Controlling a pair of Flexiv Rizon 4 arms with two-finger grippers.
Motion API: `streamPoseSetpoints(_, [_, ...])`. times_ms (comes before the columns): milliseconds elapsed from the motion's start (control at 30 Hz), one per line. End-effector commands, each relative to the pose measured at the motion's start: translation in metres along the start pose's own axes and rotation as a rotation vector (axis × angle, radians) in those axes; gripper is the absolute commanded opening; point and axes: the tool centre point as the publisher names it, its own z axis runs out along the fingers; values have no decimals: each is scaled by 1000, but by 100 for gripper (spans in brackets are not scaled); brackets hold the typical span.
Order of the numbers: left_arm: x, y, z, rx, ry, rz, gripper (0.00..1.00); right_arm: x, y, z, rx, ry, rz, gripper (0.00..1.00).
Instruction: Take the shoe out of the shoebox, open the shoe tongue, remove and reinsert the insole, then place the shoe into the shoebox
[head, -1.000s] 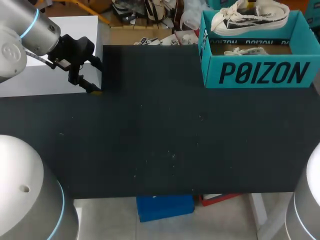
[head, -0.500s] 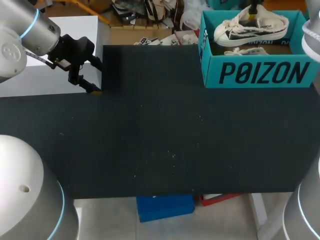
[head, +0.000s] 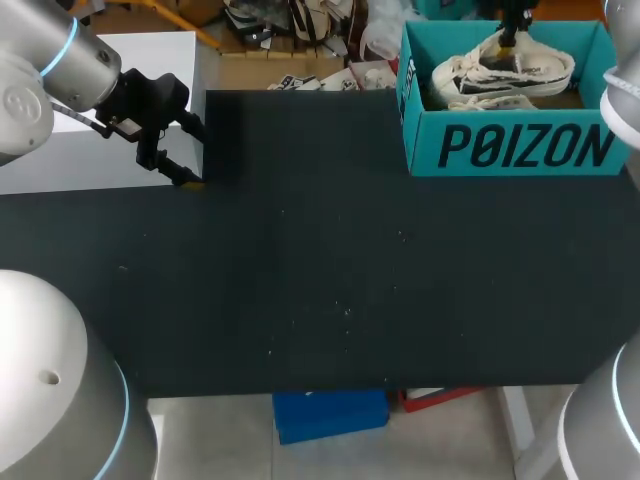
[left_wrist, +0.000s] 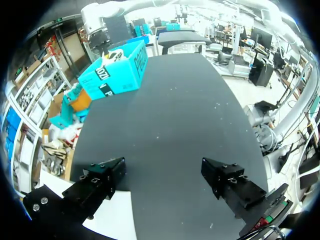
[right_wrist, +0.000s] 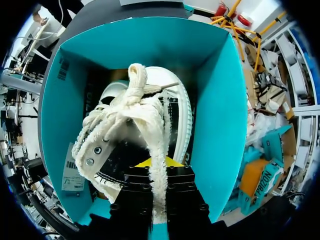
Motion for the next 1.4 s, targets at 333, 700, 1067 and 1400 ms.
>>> streamPoseSetpoints(333, [1,0,1,-1,-5,1,100,-55,-9,23,-21,183,-14,0])
streamPoseSetpoints(700, [1,0,1,-1,-5,1,100,-65,-8,31,-30,218,-43,0])
streamPoseSetpoints(1067, [1,0,1,-1,-5,1,100,-61,-4,40,-28,266,-68,0])
streamPoseSetpoints(1400, [1,0,1,-1,-5,1,100,-54,-5,45,-31,309,-79,0])
